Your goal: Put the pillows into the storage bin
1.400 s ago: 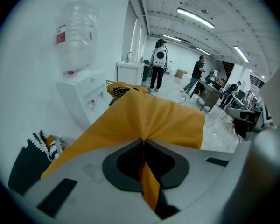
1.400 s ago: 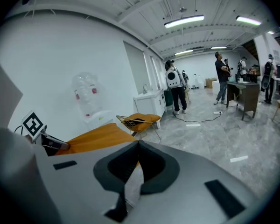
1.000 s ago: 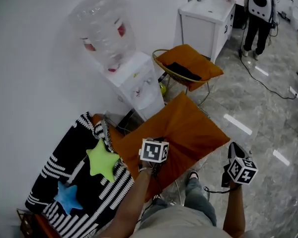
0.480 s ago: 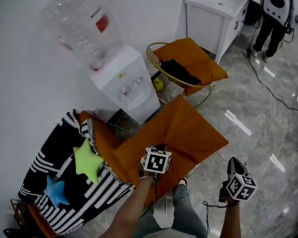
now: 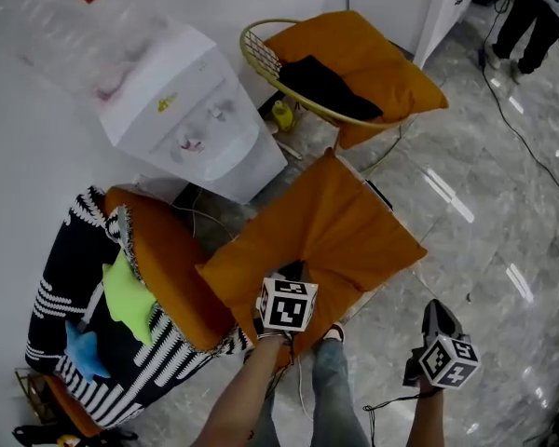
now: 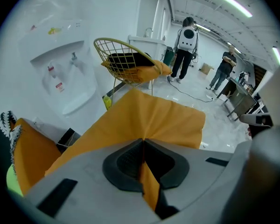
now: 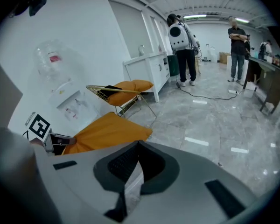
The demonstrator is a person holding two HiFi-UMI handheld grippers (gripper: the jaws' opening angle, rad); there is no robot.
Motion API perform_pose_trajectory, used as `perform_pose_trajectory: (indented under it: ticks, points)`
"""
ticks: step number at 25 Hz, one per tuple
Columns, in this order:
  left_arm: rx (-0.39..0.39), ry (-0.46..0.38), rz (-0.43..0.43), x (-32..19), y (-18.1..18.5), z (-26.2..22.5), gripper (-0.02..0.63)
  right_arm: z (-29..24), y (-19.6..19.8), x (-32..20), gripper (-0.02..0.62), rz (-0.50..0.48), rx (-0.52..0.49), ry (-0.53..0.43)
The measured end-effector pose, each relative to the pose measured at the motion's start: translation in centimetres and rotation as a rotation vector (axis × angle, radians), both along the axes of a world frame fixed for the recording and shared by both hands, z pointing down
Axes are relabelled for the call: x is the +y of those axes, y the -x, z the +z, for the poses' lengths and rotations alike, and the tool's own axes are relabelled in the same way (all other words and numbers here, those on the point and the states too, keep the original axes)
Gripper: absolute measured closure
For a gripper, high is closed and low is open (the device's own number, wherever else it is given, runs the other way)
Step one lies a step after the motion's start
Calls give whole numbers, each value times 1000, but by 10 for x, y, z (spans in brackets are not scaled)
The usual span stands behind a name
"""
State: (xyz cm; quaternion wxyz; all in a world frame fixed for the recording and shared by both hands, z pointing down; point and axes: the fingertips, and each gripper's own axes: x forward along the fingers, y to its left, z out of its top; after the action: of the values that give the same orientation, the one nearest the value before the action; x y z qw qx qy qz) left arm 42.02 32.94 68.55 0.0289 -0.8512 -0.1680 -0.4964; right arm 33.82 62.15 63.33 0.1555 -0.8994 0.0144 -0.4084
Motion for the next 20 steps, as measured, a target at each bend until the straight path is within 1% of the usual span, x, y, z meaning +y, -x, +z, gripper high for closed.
perform_pose_trajectory:
  ticks: [4,9,13,16,18,20]
  points:
    - [-16,-17,14,3,-5,44,592,36,-14,-9,594,-22,-11,-25]
    - [-36,-47,57,1,-11,90,592,73,-3,-13,594,-42,-64,-37]
    - [-63,-69,118,2,-9,111,592,90,18,-4,594,-38,-134,-31]
    - [-61,-93,172,0,-17,122,592,104,20,-2,594,-33,-156,-32]
    - [-69,-92,181,-1,-19,129,592,112,22,-4,594,-33,-166,-35]
    - [-85,-78,171,-2,-20,135,592,116,25,-7,594,-36,-175,-39]
